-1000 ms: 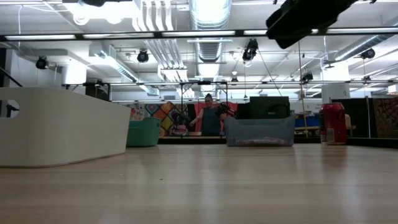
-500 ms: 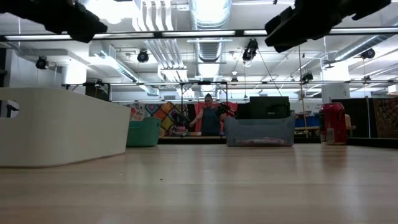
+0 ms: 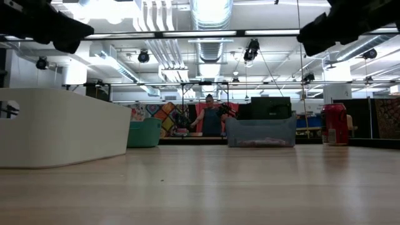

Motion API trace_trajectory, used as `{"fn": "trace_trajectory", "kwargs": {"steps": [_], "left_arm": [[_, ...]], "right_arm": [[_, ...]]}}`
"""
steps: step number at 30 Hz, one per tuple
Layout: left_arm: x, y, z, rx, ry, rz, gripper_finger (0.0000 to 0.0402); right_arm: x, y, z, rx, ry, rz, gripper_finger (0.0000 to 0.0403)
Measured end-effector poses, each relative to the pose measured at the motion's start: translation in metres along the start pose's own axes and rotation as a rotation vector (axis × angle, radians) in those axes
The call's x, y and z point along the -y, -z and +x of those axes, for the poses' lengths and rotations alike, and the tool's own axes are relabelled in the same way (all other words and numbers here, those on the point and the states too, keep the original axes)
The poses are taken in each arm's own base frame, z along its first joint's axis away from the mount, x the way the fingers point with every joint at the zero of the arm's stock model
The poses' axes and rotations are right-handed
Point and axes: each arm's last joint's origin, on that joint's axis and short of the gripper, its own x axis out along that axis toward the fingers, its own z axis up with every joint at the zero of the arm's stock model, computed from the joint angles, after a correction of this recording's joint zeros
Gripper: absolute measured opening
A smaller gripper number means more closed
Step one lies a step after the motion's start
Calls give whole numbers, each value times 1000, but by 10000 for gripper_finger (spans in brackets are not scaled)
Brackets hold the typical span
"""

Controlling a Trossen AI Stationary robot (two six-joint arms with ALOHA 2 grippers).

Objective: Sort candy
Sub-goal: Return to Home Position

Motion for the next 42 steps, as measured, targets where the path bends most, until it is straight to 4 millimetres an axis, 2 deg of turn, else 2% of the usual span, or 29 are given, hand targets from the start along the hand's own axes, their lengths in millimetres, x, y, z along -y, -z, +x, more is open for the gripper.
{"fn": "trace_trajectory", "kwargs": {"steps": [7,15,21,27,36,42], "left_arm": [[-3,14,-11,67,-8,-47,0],[-7,21,-22,109,-15,-65,0],[-4,34,-16,74,-30,-83,0],[1,55,-7,45,-27,-123,0],[2,55,-5,84,-23,-141,0],[3,56,-5,79,-9,-134,0]], "right_arm": [[0,19,-23,78,13,18,9],[0,37,-45,192,21,32,9],[-1,47,-59,301,29,37,9],[-1,55,-65,364,35,28,9],[-4,81,-58,374,32,48,9],[-5,84,-57,354,-10,35,9]]}}
